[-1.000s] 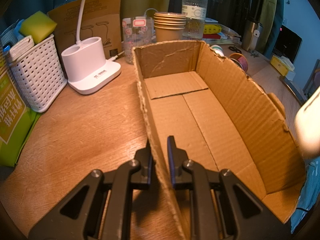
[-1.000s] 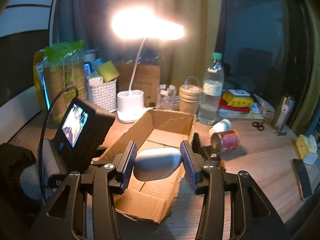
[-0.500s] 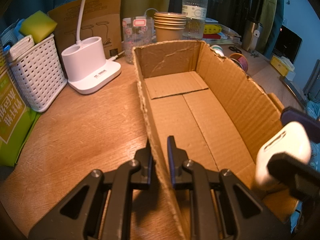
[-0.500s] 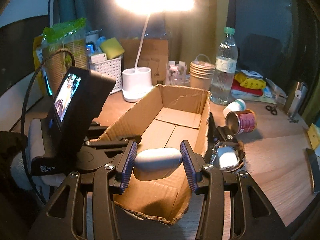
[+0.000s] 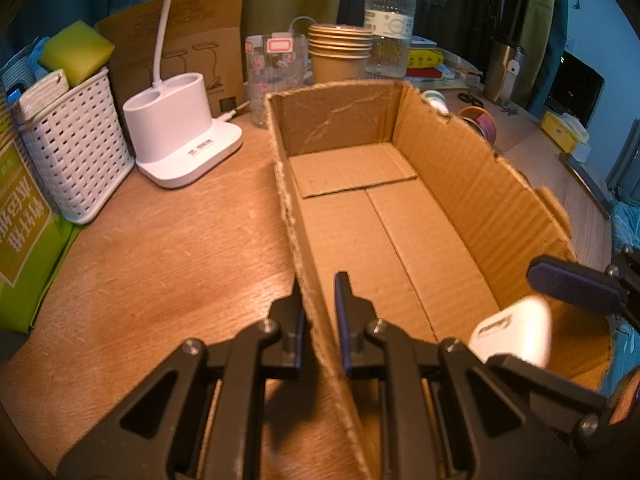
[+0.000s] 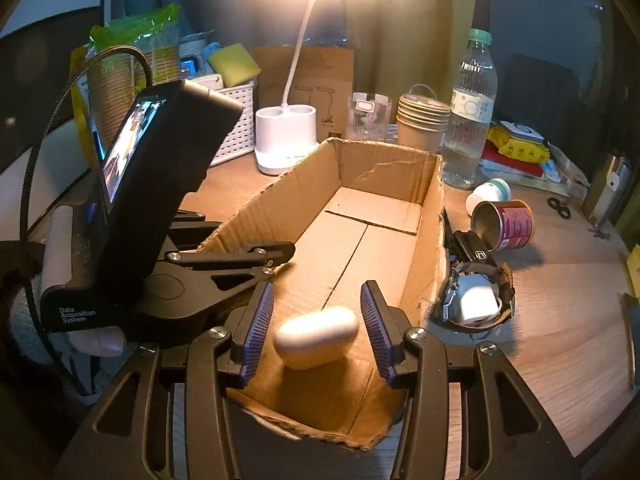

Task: Organize rigid objects
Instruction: 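Lift the earbuds case with the right gripper and carry it into the box, then open the right gripper to release the earbuds case inside the box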

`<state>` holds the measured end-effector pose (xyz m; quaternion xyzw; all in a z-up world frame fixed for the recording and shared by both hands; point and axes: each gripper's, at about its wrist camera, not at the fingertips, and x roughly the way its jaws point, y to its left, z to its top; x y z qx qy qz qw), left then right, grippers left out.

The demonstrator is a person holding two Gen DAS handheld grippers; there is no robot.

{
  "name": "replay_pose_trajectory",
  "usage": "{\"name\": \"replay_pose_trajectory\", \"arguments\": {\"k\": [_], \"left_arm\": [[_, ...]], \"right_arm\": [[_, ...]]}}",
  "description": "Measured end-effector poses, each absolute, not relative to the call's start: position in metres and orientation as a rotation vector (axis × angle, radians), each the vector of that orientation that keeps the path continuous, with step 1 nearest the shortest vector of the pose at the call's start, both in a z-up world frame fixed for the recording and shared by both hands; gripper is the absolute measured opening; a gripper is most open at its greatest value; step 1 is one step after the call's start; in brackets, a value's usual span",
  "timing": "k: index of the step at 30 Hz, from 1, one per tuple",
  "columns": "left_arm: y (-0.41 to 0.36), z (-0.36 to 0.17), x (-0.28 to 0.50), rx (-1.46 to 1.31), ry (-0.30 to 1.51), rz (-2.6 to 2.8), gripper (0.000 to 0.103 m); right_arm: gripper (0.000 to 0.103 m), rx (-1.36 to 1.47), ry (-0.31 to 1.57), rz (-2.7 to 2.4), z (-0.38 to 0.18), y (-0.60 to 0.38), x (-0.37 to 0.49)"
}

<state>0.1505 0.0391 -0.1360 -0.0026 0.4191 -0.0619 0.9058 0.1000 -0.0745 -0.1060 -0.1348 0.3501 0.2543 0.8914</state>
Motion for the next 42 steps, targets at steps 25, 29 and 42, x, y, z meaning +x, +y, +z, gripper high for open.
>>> {"name": "replay_pose_trajectory", "arguments": {"k": [25,29,42], "left_arm": [[0.040,-0.134,0.151,-0.005,0.866,-0.129,0.014],[0.040,-0.135,0.151,-0.004,0.866,-0.130,0.014],[0.040,-0.135,0.151,-0.004,0.866,-0.130,0.014]], "right_arm": [[0.050,-0.265,0.674,0.499,-0.090,-0.084,0.098],[0.053,-0.262,0.658,0.484,-0.085,-0.087,0.097],[0.056,-0.232,0.592,0.431,-0.068,-0.104,0.095]]}}
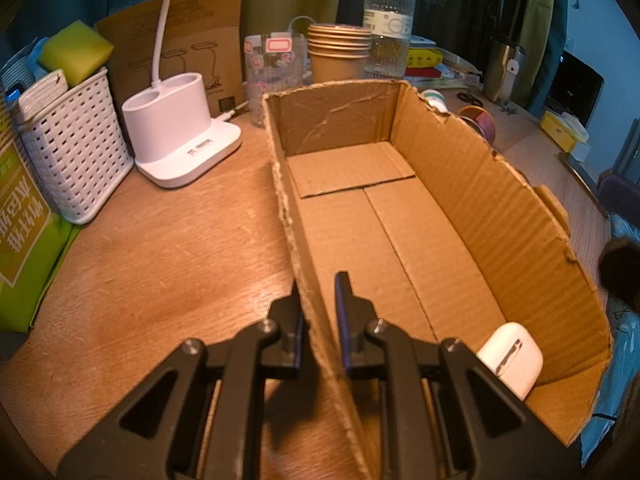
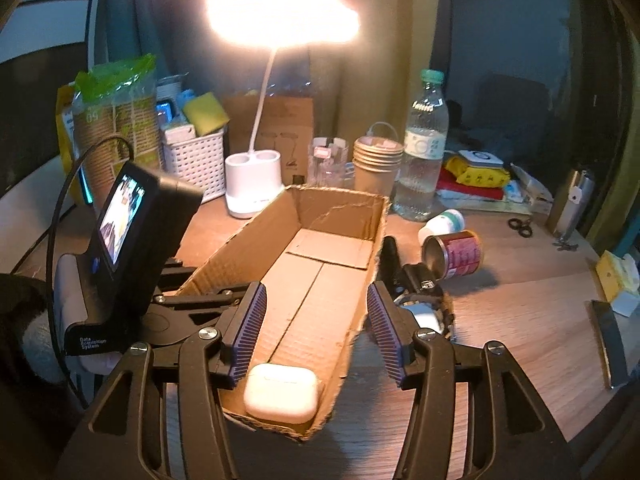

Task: Organize rigid objects
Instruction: 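Open the right gripper to release the earbuds case inside the box, then move the right gripper to the black wristwatch and grasp its case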

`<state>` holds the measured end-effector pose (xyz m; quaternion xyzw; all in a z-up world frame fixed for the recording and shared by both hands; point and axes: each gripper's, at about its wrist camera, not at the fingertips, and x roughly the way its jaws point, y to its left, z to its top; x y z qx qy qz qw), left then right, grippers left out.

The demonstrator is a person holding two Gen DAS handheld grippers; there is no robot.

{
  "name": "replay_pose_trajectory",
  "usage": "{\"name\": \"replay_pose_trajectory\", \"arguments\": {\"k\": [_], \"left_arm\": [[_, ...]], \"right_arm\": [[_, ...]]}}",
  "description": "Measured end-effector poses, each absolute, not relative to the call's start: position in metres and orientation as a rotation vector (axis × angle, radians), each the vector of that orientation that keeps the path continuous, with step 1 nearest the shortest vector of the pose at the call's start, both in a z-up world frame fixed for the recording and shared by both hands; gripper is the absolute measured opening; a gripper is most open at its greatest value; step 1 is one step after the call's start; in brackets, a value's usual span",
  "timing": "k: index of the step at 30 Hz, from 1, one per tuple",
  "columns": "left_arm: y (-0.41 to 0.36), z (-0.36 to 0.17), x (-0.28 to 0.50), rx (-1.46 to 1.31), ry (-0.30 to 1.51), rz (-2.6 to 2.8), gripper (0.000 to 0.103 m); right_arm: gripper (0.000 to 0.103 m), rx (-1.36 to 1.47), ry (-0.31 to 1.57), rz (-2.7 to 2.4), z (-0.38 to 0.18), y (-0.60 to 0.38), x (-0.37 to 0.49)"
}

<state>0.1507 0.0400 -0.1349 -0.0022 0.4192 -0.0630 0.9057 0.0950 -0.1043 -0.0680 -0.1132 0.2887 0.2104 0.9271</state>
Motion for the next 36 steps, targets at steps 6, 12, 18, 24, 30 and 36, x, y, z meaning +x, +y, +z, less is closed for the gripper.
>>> {"name": "replay_pose_trajectory", "arguments": {"k": [6,12,18,24,30,36], "left_arm": [[0.040,-0.135,0.151,-0.005,0.866,-0.130,0.014],[0.040,-0.135,0.151,-0.005,0.866,-0.130,0.015],[0.040,-0.135,0.151,-0.005,0.866,-0.130,0.015],[0.040,-0.135,0.151,-0.005,0.866,-0.130,0.015],[0.040,-0.135,0.151,-0.005,0.866,-0.131,0.015],[0.040,-0.135,0.151,-0.005,0.866,-0.131,0.015]], "right_arm": [[0.056,-0.210,0.562,0.402,-0.059,-0.116,0.096],[0.057,-0.202,0.546,0.388,-0.056,-0.120,0.095],[0.057,-0.194,0.529,0.354,-0.053,-0.126,0.096],[0.057,-0.214,0.519,0.316,-0.056,-0.133,0.104],[0.065,-0.188,0.535,0.251,-0.062,-0.155,0.122],[0.065,-0.166,0.566,0.200,-0.075,-0.171,0.139]]}}
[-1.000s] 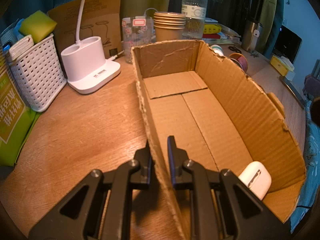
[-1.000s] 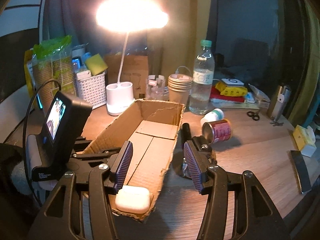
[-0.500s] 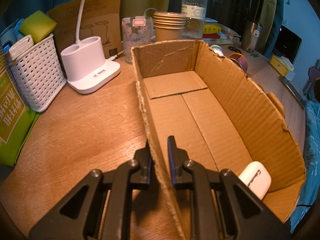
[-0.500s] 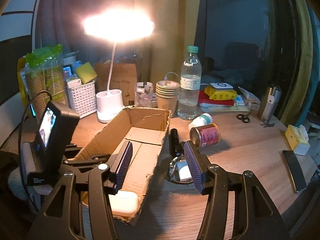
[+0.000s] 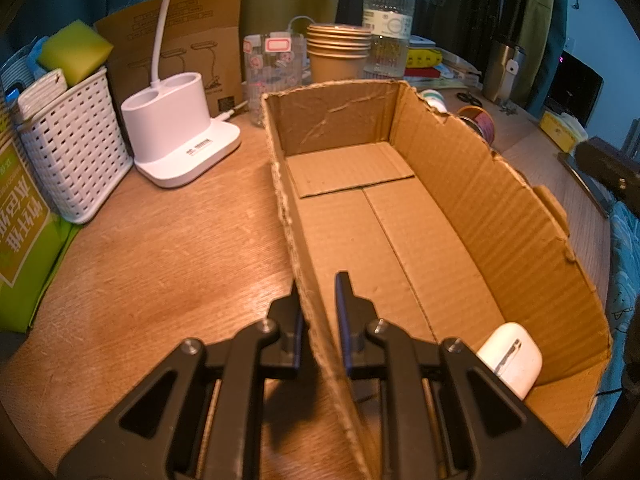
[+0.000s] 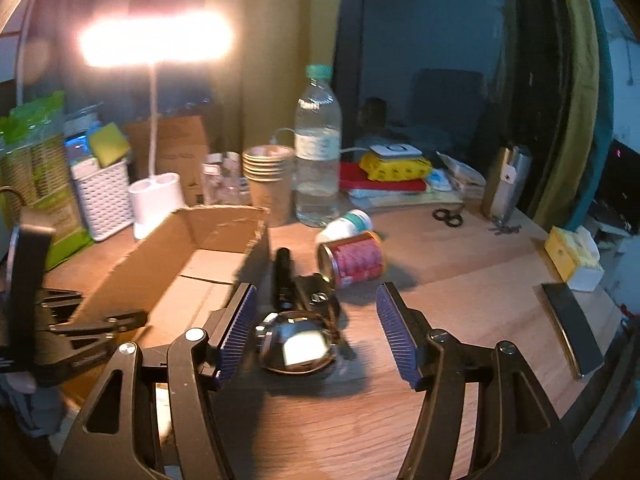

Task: Organize rigid objects
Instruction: 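Move the right gripper to the black wristwatch and grasp its case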

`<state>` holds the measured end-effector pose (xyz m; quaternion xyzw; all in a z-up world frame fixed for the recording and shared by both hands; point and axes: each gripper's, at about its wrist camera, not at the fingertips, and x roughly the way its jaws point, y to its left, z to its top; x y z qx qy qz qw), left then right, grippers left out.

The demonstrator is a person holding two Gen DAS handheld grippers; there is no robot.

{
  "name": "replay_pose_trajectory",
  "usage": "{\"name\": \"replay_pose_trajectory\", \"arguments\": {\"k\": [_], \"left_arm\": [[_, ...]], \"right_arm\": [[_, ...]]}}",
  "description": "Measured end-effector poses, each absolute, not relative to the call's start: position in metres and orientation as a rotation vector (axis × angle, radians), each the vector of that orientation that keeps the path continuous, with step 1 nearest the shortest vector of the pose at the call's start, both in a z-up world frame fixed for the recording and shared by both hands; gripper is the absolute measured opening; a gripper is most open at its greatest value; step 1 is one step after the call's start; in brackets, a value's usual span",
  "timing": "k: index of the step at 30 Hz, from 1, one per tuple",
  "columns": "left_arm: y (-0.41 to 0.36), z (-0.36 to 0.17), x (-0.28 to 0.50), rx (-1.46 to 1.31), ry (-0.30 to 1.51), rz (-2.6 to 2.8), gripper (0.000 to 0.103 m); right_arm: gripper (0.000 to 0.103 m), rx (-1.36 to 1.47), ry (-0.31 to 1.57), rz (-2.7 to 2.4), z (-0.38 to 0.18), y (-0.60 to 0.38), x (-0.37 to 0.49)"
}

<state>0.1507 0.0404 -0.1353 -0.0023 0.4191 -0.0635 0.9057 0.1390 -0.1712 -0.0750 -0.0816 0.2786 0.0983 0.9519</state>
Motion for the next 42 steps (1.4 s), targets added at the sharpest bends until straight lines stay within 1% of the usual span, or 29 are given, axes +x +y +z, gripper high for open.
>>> {"name": "replay_pose_trajectory", "arguments": {"k": [17,26,29,35,37,40,42], "left_arm": [[0.040,-0.135,0.151,-0.006,0.866,-0.131,0.015],[0.040,-0.135,0.151,-0.006,0.866,-0.131,0.015],[0.040,-0.135,0.151,-0.006,0.866,-0.132,0.015],[0.040,-0.135,0.151,-0.006,0.866,-0.132,0.016],[0.040,-0.135,0.151,-0.006,0.866,-0.132,0.016],[0.040,-0.135,0.151,-0.006,0.865,-0.132,0.016],[0.040,-0.135,0.151,-0.006,0.866,-0.132,0.016]], "right_arm": [[0.066,-0.129,0.693,0.177,-0.115,-0.189,0.173],[0.065,-0.103,0.744,0.186,-0.126,-0.192,0.182],[0.065,-0.091,0.750,0.201,-0.126,-0.192,0.183],[0.065,-0.108,0.704,0.297,-0.116,-0.176,0.171],[0.064,-0.126,0.706,0.328,-0.117,-0.168,0.169],[0.049,-0.125,0.710,0.370,-0.118,-0.162,0.169],[0.046,-0.134,0.707,0.380,-0.117,-0.160,0.169]]}}
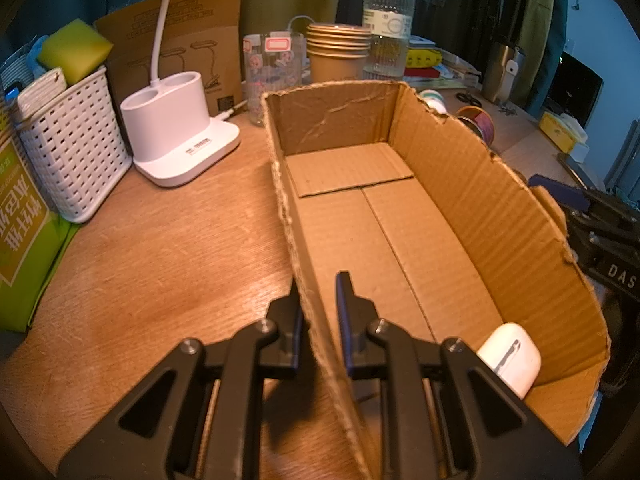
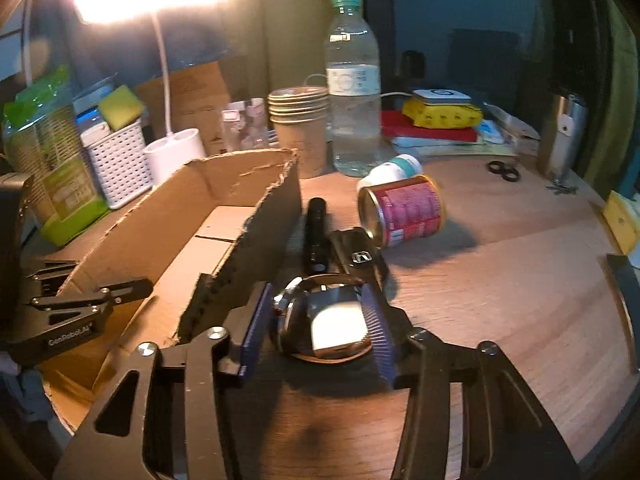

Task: Organize rigid objects
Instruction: 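Move the right gripper to the black wristwatch and grasp its case, then lift the wristwatch with the right gripper and carry it over the box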

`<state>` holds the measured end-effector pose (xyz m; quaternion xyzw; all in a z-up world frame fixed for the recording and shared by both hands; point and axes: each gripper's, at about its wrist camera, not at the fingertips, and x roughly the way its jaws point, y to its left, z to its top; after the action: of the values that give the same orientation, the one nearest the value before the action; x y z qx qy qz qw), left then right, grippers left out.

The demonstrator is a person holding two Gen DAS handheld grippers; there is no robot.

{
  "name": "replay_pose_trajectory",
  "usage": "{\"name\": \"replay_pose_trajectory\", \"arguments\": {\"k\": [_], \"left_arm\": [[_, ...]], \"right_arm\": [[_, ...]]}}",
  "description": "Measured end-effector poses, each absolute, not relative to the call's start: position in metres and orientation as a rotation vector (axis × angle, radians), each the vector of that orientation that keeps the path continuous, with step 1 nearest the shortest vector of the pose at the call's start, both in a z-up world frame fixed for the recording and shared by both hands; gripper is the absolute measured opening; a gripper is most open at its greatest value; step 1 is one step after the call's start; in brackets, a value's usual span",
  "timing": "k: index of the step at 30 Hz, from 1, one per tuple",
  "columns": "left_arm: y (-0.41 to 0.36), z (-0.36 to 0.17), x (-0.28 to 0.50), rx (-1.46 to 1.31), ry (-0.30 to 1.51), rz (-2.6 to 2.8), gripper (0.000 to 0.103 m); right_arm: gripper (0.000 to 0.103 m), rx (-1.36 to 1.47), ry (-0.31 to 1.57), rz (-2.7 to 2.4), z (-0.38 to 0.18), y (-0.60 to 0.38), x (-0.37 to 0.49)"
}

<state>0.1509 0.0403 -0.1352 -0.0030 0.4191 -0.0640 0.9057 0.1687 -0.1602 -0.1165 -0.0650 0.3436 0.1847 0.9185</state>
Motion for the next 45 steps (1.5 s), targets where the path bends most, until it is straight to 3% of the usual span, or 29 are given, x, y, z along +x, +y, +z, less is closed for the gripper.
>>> {"name": "replay_pose_trajectory", "arguments": {"k": [6,13,17,20,23,45], "left_arm": [[0.041,-0.135,0.151,-0.006,0.866,-0.132,0.016],[0.038,-0.135,0.151,-0.004,0.865,-0.131,0.018],[0.036,-0.135,0.151,-0.006,0.865,-0.132,0.018],[0.037,-0.135,0.151,-0.006,0.865,-0.133,0.018],[0.036,-0.135,0.150,-0.006,0.865,-0.133,0.018],[0.037,-0.135,0.151,-0.007,0.865,-0.134,0.018]], "right_arm": [[0.038,-0.107,0.741,0.458,-0.120,-0.157,0.175],[0.037,-0.041,0.798,0.527,-0.128,-0.161,0.188],[0.031,-0.049,0.800,0.506,-0.132,-0.164,0.191],[0.018,-0.097,0.791,0.478,-0.130,-0.161,0.187],[0.014,-0.129,0.783,0.430,-0.129,-0.167,0.183],[0.011,-0.279,0.740,0.321,-0.135,-0.155,0.176]]}}
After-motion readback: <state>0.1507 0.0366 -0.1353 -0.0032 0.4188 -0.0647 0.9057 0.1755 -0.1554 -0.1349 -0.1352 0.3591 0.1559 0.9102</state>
